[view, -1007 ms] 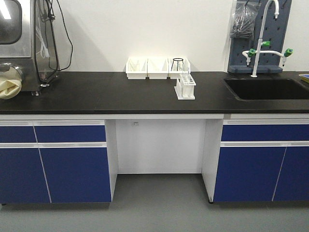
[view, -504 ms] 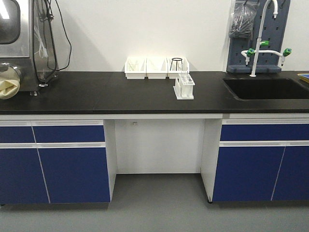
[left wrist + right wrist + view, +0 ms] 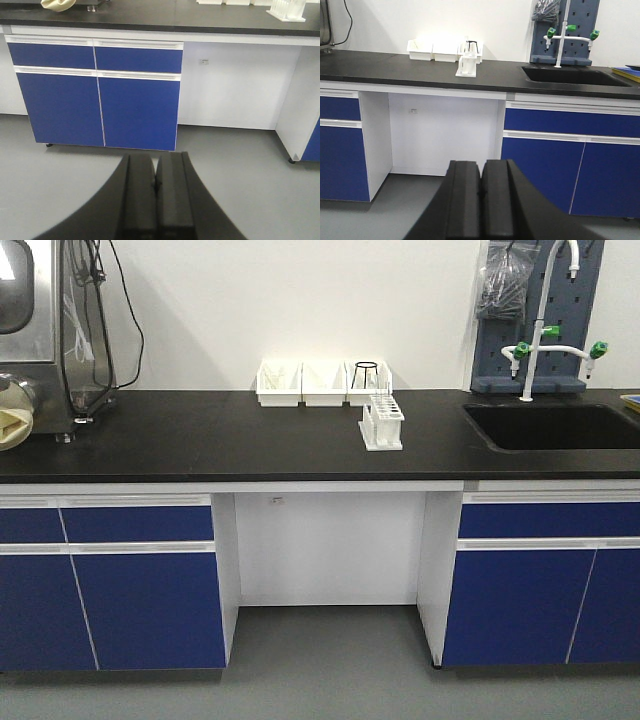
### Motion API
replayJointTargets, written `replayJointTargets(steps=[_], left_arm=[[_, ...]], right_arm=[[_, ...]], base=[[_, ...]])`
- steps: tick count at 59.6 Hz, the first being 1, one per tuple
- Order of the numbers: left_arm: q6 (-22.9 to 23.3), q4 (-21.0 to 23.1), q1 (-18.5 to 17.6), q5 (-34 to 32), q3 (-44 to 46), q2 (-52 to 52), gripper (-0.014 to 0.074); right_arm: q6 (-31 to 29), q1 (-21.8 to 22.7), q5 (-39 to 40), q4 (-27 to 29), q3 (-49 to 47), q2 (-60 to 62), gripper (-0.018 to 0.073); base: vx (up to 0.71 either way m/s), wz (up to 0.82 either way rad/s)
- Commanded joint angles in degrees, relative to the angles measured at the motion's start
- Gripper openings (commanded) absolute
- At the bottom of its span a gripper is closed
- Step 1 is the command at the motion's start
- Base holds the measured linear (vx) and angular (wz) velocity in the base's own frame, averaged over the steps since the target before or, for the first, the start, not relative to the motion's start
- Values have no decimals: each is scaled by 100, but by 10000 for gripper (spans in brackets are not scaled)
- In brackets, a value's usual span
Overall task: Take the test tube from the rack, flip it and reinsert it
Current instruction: 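Drive the base toward the white test-tube rack on the bench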
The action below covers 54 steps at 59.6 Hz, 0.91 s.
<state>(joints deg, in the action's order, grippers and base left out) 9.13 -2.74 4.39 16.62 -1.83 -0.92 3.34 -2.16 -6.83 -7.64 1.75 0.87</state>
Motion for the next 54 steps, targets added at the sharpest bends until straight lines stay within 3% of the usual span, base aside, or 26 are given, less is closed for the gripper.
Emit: replayJointTargets(steps=[1, 54], left_arm=[[-2, 20, -42, -501, 1, -66, -6], [-2, 20, -42, -501, 1, -66, -6]], right_arm=[[-53, 30, 464, -52, 4, 30, -8], [-53, 30, 464, -52, 4, 30, -8]], base=[[14, 2], [24, 0]])
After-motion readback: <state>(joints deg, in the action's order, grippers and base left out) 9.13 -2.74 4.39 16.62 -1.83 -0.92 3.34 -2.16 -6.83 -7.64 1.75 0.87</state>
